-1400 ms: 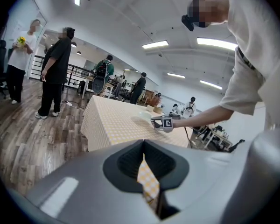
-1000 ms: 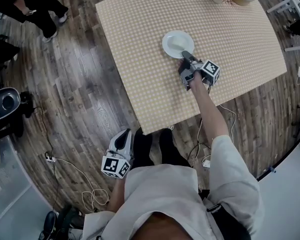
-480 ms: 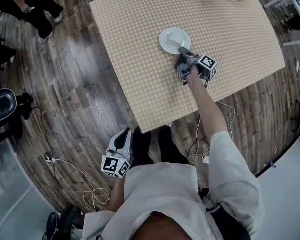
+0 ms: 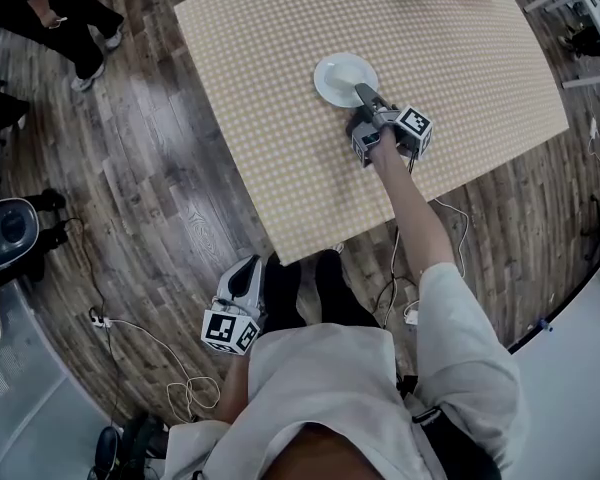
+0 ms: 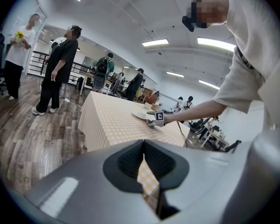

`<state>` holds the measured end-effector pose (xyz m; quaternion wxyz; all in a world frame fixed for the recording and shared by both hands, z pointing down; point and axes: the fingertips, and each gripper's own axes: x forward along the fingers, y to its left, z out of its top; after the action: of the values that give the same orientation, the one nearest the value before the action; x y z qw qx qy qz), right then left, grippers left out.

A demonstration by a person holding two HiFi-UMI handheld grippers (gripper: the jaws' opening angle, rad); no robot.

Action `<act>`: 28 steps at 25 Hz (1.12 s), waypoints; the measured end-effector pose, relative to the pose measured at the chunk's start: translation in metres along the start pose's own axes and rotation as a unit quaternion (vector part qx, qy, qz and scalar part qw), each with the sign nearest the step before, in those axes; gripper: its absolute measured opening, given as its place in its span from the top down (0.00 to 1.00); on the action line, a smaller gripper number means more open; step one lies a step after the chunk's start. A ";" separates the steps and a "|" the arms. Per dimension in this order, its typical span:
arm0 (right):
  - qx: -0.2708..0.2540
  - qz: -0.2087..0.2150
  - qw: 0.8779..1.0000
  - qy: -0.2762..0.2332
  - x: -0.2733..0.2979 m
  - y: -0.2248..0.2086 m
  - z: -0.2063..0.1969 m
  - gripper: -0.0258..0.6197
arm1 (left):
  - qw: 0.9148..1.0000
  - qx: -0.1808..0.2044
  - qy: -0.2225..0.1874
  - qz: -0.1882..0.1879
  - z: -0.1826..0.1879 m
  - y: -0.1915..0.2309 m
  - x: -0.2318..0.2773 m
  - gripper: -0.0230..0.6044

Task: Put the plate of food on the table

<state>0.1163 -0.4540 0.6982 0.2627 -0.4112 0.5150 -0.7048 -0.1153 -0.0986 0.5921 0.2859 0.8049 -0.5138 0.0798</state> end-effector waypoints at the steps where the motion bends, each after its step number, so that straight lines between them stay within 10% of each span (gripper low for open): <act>1: -0.001 -0.002 1.000 -0.003 0.000 0.001 0.001 0.67 | 1.000 0.001 0.001 -0.001 0.000 -0.001 0.000 0.95; 10: -0.058 -0.016 0.998 0.010 0.002 0.014 0.002 0.46 | 1.000 0.000 0.000 -0.004 0.004 -0.006 0.001 0.95; 15: -0.183 -0.041 0.979 0.075 0.001 0.014 -0.013 0.48 | 1.000 -0.002 0.003 -0.009 0.002 -0.009 0.001 0.95; 21: -0.351 -0.099 0.916 0.167 0.000 0.006 -0.030 0.49 | 1.000 -0.003 0.005 -0.014 0.002 -0.010 0.005 0.95; 28: -0.541 -0.165 0.793 0.226 -0.006 -0.008 -0.038 0.52 | 1.000 -0.003 0.005 -0.020 0.004 -0.011 0.009 0.95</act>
<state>0.0876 -0.4270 0.6989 -0.2469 -0.3940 0.7809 -0.4171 -0.1025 -0.1043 0.5890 0.2920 0.8137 -0.4968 0.0766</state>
